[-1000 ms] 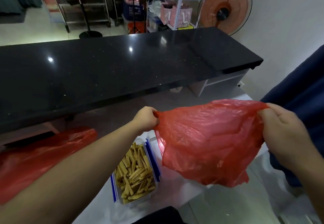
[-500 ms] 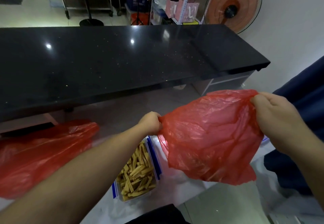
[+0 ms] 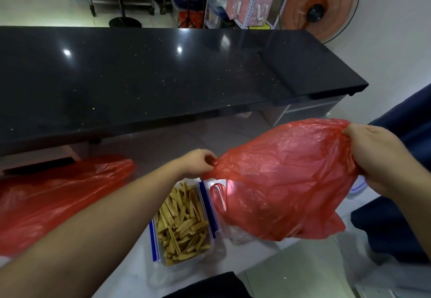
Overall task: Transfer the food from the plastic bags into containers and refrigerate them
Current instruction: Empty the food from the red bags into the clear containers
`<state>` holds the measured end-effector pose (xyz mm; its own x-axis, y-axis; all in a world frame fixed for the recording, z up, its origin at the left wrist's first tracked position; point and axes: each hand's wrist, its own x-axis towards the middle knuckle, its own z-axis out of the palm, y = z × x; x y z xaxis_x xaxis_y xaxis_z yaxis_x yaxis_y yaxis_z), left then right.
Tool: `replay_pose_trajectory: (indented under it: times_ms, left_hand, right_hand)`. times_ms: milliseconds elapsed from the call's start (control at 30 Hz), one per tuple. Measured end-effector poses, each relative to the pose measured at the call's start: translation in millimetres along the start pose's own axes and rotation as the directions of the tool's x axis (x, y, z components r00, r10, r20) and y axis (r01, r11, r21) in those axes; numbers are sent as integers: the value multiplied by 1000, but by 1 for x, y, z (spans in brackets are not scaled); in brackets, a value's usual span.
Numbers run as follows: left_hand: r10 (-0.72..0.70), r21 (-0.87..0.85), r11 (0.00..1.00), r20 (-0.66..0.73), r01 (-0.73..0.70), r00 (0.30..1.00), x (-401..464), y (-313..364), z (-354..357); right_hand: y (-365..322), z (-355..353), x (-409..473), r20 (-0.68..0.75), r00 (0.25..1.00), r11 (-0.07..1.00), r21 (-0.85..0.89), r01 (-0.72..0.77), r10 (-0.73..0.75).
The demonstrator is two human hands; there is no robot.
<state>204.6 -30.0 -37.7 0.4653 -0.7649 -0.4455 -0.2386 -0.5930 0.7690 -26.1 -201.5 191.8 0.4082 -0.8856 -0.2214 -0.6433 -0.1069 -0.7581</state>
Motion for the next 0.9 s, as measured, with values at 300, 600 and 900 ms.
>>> replay_pose_trajectory:
  times_ms: [300, 600, 900]
  left_hand:
    - [197, -164, 966, -24, -198, 980, -42, 3, -8]
    - [202, 66, 970, 330, -236, 922, -53, 10, 48]
    - [108, 239, 963, 67, -121, 992, -47, 20, -1]
  right_hand:
    - [-13, 10, 1, 85, 994, 991, 103, -83, 74]
    - [-26, 48, 1, 198, 978, 975, 193, -110, 71]
    - [-14, 84, 7, 298, 944, 941, 255, -224, 144]
